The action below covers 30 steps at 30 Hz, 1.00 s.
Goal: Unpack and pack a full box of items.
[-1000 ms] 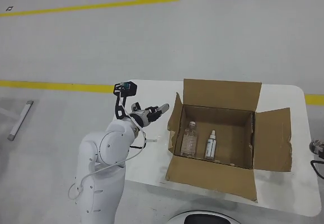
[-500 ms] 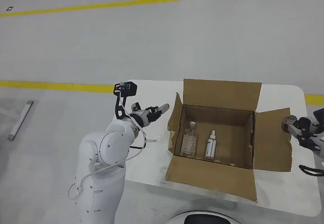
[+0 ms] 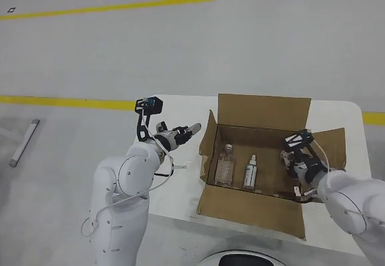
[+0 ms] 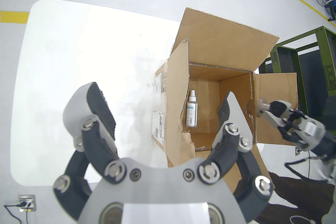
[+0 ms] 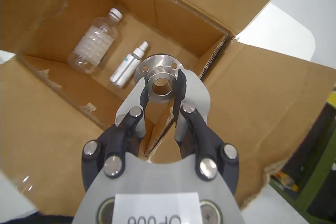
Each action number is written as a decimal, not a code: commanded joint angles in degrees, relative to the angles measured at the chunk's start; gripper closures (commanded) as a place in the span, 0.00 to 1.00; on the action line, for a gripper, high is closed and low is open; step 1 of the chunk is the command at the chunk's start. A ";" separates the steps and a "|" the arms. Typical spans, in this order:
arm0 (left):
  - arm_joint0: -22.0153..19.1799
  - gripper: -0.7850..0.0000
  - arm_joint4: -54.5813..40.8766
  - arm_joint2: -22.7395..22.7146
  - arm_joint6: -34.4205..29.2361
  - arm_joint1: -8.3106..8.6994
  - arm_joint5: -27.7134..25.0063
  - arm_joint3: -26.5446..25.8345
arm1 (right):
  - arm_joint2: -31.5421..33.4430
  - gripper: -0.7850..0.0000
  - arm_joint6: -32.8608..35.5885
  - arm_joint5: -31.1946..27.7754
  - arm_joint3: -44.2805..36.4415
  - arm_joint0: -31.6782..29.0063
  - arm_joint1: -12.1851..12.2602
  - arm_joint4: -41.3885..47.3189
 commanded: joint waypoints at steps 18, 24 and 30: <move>0.00 0.00 0.00 0.00 0.00 0.00 0.00 0.00 | -22.10 0.73 2.37 7.89 34.91 23.09 -7.29 2.05; 0.00 0.00 0.00 0.00 0.00 0.00 0.00 0.00 | -21.90 0.53 2.15 7.39 36.67 24.27 -8.07 2.75; 0.00 0.00 0.00 0.00 0.00 0.00 0.00 0.00 | -17.09 0.58 0.00 4.99 31.18 21.55 -7.38 4.46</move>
